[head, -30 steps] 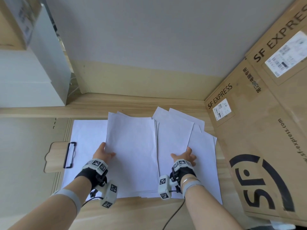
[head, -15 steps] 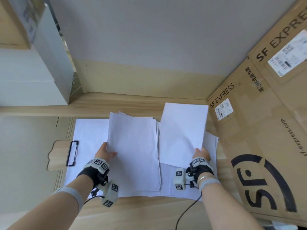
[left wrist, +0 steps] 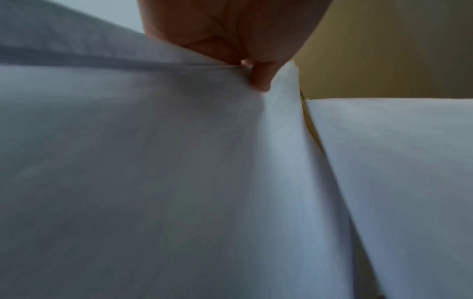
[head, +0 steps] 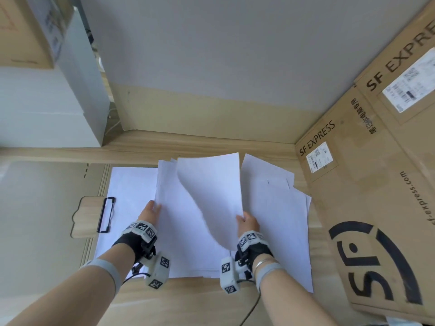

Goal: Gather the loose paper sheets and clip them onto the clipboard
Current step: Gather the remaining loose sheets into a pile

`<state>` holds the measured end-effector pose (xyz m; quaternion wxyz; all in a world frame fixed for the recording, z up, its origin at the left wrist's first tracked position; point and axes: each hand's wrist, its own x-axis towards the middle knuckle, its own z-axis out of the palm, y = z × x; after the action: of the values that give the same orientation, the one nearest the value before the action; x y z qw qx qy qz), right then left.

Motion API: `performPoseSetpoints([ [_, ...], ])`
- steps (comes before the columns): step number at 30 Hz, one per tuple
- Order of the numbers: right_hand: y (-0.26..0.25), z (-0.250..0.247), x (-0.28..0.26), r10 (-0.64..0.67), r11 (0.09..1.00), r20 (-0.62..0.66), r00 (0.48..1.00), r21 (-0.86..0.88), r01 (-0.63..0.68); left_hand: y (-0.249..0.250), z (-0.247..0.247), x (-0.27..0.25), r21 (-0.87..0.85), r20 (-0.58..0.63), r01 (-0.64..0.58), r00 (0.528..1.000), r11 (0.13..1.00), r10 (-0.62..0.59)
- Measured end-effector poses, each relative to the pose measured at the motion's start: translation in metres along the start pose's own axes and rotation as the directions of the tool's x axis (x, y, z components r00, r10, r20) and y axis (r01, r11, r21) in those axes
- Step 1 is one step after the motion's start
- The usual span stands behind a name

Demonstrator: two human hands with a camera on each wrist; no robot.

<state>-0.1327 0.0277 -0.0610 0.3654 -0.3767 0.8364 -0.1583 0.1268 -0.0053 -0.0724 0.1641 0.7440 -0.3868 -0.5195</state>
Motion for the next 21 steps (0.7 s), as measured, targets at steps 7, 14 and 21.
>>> performPoseSetpoints([
  [7,-0.006,0.028,-0.011,-0.068,0.983,0.124,0.99,-0.16,0.088,0.004,0.001,-0.007,-0.014,0.044,-0.028,0.999,1.0,0.028],
  [14,-0.015,0.002,0.001,-0.058,0.96,0.062,0.996,0.278,0.039,0.025,0.002,-0.022,-0.225,0.098,-0.237,0.959,0.945,0.264],
  [21,-0.067,-0.076,-0.006,-0.22,0.852,-0.136,0.966,0.455,0.259,0.091,0.003,-0.049,-0.414,0.066,-0.398,0.884,0.818,0.464],
])
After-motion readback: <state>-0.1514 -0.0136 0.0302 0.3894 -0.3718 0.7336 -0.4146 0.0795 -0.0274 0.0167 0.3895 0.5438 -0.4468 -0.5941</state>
